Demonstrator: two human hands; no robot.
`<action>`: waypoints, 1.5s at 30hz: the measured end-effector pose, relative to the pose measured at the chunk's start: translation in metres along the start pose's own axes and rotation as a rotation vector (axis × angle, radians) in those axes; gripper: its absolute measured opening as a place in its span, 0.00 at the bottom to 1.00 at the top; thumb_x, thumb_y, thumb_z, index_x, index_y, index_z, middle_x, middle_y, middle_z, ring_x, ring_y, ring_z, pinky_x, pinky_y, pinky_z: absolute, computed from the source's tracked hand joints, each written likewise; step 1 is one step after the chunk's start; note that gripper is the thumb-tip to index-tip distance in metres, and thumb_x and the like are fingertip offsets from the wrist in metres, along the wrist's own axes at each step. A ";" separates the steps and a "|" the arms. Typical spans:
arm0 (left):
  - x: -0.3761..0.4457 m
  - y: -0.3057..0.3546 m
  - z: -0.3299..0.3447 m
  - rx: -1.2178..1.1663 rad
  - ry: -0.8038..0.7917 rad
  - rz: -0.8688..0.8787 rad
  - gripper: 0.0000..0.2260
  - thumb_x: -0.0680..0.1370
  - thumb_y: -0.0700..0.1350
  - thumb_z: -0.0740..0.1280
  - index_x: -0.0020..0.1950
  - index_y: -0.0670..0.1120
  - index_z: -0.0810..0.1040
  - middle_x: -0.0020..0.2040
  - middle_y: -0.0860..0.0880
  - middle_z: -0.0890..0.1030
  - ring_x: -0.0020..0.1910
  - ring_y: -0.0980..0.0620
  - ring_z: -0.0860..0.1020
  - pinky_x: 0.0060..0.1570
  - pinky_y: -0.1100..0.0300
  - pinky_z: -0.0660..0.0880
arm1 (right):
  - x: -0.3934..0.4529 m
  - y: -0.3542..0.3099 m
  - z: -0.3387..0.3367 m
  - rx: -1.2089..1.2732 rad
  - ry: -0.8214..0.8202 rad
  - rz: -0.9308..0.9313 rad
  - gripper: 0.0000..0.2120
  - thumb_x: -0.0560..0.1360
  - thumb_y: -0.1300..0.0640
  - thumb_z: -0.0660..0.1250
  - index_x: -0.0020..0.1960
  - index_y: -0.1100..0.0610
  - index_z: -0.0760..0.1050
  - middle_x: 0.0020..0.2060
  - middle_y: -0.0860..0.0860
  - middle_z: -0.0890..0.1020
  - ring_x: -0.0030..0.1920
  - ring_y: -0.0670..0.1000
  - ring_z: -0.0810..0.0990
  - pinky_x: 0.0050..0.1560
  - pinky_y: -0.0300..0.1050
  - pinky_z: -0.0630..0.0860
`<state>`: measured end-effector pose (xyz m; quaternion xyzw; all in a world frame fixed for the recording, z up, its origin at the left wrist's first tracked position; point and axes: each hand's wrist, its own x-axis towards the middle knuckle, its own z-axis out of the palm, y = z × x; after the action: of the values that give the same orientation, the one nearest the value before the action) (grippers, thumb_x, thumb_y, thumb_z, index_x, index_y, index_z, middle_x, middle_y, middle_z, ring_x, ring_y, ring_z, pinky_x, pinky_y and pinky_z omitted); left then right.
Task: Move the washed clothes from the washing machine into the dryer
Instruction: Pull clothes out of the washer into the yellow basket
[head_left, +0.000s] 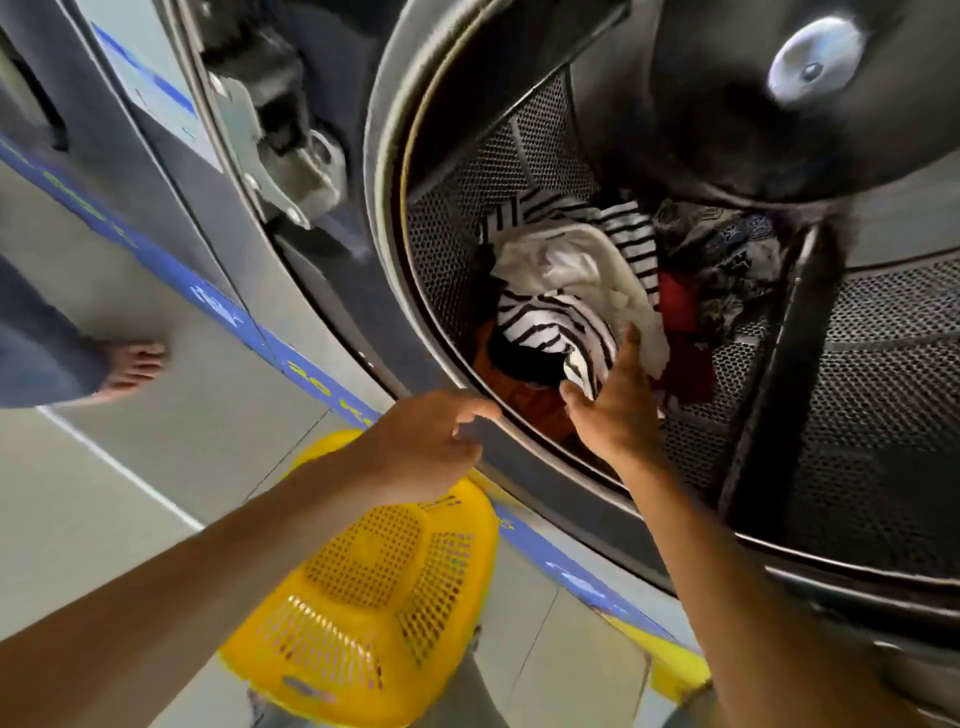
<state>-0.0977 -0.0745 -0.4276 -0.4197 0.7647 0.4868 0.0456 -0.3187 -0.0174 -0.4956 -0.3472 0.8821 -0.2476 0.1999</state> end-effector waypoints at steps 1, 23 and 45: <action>0.005 -0.004 0.006 -0.014 0.004 0.008 0.26 0.68 0.48 0.57 0.66 0.55 0.77 0.66 0.47 0.79 0.65 0.53 0.77 0.66 0.53 0.73 | 0.001 0.008 0.009 -0.030 -0.003 0.046 0.44 0.76 0.49 0.68 0.81 0.53 0.43 0.72 0.62 0.71 0.69 0.62 0.72 0.70 0.54 0.68; -0.051 -0.035 0.014 -0.782 0.091 -0.125 0.25 0.63 0.36 0.66 0.58 0.53 0.82 0.54 0.44 0.84 0.55 0.42 0.82 0.56 0.42 0.77 | -0.189 -0.051 -0.027 0.859 -0.301 0.360 0.19 0.65 0.42 0.72 0.56 0.36 0.80 0.52 0.42 0.85 0.54 0.45 0.84 0.51 0.47 0.81; -0.058 -0.147 0.026 -0.164 0.271 -0.502 0.18 0.67 0.43 0.72 0.54 0.57 0.80 0.56 0.51 0.80 0.50 0.48 0.81 0.54 0.54 0.77 | -0.185 -0.014 0.116 0.082 -0.529 0.030 0.13 0.73 0.60 0.65 0.51 0.50 0.85 0.52 0.45 0.86 0.56 0.47 0.81 0.50 0.33 0.70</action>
<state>0.0319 -0.0448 -0.5168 -0.6591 0.5943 0.4600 0.0281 -0.1245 0.0709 -0.5464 -0.3785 0.7935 -0.1807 0.4410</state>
